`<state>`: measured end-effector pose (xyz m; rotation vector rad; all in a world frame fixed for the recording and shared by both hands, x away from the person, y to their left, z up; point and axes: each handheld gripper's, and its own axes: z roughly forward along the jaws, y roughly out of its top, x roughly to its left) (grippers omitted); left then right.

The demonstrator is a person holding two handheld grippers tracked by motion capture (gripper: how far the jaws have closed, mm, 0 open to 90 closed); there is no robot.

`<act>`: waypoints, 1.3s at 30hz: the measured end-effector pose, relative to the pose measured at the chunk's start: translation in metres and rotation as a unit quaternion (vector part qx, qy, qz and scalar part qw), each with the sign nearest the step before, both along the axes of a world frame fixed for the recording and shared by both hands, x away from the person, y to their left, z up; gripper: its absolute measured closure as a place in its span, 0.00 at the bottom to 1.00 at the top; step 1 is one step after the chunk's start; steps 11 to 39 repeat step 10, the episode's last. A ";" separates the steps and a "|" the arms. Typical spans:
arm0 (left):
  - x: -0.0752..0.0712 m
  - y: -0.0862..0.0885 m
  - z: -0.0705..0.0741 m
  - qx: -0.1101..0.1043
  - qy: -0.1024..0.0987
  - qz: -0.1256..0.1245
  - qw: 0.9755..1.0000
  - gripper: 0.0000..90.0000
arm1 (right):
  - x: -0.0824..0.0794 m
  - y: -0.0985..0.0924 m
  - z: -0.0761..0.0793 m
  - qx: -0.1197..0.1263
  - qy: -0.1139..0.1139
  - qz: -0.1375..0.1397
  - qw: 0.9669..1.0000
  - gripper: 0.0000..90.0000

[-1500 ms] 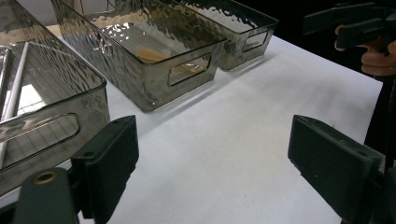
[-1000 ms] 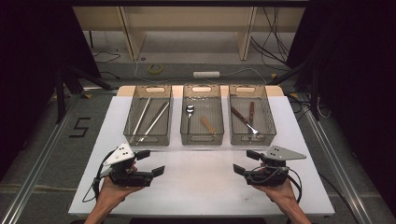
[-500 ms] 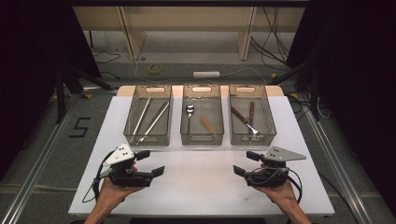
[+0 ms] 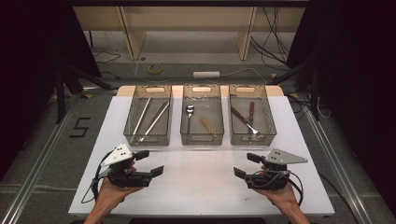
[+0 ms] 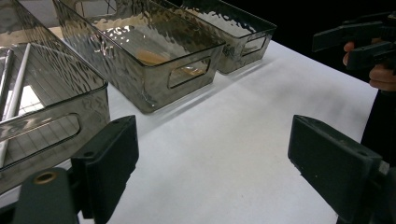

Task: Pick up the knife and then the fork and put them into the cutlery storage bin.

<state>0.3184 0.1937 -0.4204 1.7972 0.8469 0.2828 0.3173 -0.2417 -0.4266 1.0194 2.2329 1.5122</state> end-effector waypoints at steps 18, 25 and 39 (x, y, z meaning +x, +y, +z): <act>0.000 0.000 0.000 0.000 -0.001 0.000 1.000 0.17 | 0.000 0.000 0.000 0.001 -0.002 0.001 1.000 0.26; 0.000 0.000 0.000 0.000 -0.001 0.000 1.000 0.17 | 0.000 0.000 0.000 0.001 -0.002 0.001 1.000 0.26; 0.000 0.000 0.000 0.000 -0.001 0.000 1.000 0.17 | 0.000 0.000 0.000 0.001 -0.002 0.001 1.000 0.26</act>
